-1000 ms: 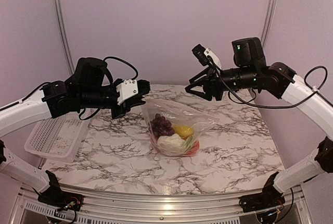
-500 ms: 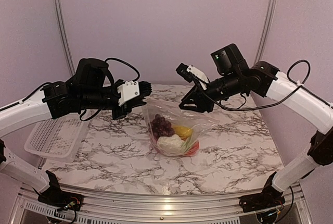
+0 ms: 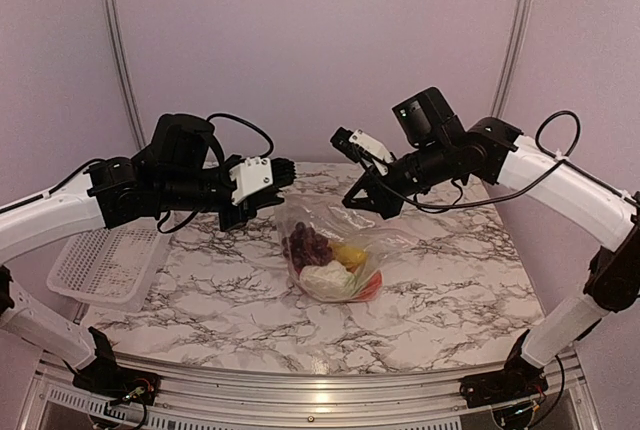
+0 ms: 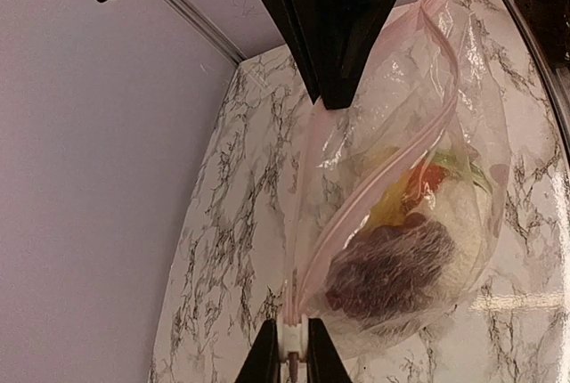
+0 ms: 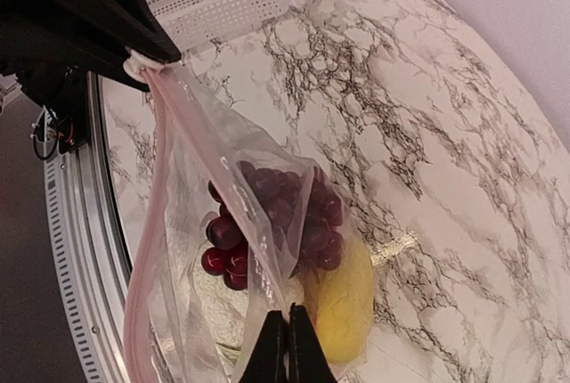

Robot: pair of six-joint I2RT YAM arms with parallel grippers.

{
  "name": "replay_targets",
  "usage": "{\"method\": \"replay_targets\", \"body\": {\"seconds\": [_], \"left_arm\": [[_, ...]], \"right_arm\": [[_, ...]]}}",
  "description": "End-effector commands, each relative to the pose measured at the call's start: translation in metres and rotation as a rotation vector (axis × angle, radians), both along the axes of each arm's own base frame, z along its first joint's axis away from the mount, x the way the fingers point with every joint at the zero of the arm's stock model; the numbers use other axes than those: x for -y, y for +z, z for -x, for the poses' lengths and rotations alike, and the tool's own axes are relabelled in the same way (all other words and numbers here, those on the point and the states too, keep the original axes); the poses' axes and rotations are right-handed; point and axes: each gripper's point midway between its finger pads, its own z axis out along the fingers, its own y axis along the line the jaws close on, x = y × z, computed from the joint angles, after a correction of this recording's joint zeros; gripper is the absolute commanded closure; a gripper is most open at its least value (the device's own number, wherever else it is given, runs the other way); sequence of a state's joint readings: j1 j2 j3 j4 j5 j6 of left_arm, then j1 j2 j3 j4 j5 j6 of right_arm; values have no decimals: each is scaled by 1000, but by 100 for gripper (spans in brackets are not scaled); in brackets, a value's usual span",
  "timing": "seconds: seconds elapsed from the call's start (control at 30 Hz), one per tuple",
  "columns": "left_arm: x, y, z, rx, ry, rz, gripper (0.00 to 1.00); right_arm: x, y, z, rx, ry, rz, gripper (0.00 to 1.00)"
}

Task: Open the zip-top bag and remove the fake food

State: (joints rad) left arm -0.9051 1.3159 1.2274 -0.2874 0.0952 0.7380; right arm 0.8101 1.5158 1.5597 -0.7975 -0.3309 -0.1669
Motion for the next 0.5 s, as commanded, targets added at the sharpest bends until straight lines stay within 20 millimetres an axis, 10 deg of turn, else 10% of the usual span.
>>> {"method": "replay_targets", "body": {"seconds": [0.0,0.47], "left_arm": [[6,14,-9,17,36,55,98],[-24,46,-64,-79,415,349,27]], "right_arm": [[-4,26,-3,36,-21,-41,100],[33,94,-60,25,-306,-296,100]]}}
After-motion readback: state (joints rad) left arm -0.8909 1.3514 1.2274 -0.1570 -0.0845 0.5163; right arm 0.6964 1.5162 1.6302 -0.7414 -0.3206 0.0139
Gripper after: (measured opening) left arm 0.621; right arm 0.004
